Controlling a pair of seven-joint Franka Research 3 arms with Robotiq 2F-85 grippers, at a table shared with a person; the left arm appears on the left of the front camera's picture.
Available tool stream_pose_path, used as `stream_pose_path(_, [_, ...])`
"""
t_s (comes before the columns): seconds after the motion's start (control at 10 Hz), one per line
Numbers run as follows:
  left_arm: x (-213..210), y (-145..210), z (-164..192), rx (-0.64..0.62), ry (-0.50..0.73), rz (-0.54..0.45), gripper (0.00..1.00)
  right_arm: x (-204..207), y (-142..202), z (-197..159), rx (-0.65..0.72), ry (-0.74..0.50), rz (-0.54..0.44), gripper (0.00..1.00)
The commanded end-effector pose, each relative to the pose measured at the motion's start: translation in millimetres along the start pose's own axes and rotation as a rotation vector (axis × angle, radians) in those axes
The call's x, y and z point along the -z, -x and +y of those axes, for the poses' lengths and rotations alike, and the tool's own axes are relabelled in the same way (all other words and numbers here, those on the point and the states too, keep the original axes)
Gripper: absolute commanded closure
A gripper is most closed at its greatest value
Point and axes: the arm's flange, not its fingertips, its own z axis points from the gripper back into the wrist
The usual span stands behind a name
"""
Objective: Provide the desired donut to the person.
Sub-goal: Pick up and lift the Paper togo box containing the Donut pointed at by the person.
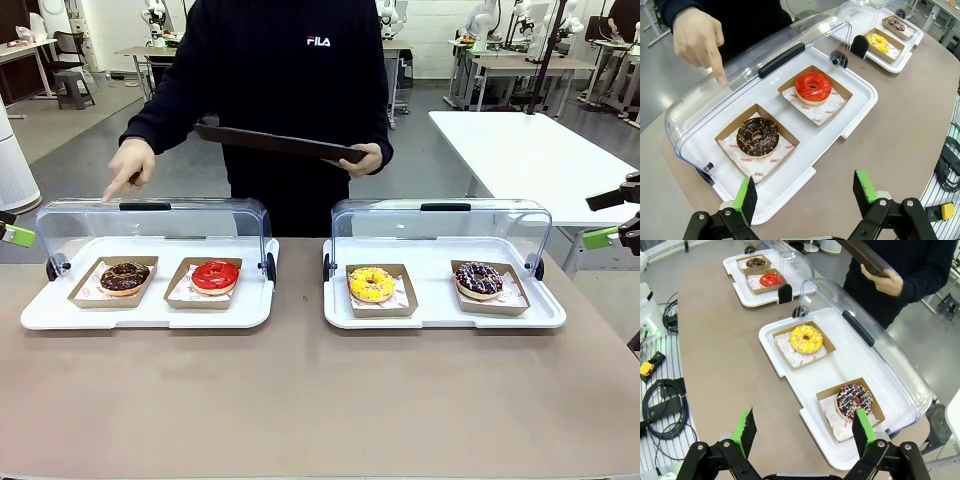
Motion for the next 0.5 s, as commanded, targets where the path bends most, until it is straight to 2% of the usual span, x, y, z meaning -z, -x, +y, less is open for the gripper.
stream_pose_path(0.0, [0.6,0.9,2.0,0.003,0.009,-0.012,0.00,2.2,0.5,-1.9,-0.009,-0.010,-0.020,0.00])
stream_pose_path(0.4, [0.6,0.9,2.0,0.003,0.009,-0.012,0.00,2.2,0.5,-1.9,-0.009,-0.010,-0.020,0.00])
